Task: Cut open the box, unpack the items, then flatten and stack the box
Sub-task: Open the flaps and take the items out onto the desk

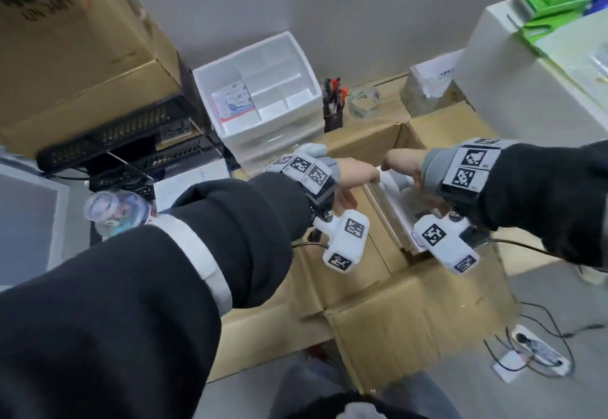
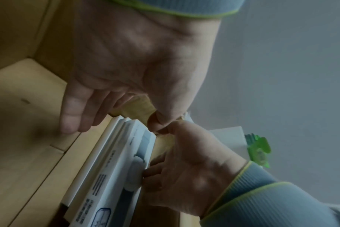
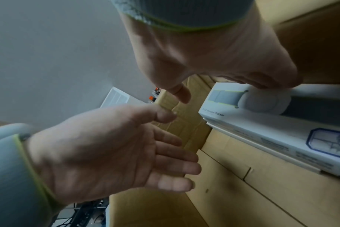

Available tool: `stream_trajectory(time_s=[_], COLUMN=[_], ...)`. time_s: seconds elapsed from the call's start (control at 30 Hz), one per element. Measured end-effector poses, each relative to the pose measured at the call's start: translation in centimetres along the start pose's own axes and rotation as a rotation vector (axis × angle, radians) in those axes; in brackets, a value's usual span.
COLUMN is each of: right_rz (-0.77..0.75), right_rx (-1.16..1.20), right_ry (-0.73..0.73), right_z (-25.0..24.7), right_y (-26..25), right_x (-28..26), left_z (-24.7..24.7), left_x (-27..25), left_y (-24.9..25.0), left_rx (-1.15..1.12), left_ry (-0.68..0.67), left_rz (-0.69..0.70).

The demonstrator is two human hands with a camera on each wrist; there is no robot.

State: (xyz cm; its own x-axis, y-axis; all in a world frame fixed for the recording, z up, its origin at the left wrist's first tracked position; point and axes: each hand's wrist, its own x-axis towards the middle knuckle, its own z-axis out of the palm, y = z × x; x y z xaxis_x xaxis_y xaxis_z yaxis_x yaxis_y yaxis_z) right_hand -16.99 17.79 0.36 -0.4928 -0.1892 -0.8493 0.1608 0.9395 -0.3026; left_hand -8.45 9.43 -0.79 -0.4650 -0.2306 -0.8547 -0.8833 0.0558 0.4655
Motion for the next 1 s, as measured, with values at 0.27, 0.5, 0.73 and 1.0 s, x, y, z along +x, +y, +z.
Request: stream_trajectory(time_s=[0.27,0.5,0.73,1.0], right_rz=[0.089,-0.066,0.103,0.03], right_rx=[-0.071,-0.195,0.125,0.272], right_ry=[-0.165,-0.041,-0.151,-0.092], right_z=[0.5,2.1,2.3,2.6], right_y=[0.7,1.0,1.0,3.4], right_x=[3.9,5.9,8.2,8.5], left_z=[2.1,4.6,6.3,4.8], left_x=[3.5,6.3,7.7,8.5], left_y=[-1.4,-2.3,-2.2,-2.9], left_rx=[-0.19,-0.152,-0.11,-0.297], left_ry=[-0.026,-0.089,-0.123,-0.103], left_rz=[-0.108,-0.103,-0.072,-0.059])
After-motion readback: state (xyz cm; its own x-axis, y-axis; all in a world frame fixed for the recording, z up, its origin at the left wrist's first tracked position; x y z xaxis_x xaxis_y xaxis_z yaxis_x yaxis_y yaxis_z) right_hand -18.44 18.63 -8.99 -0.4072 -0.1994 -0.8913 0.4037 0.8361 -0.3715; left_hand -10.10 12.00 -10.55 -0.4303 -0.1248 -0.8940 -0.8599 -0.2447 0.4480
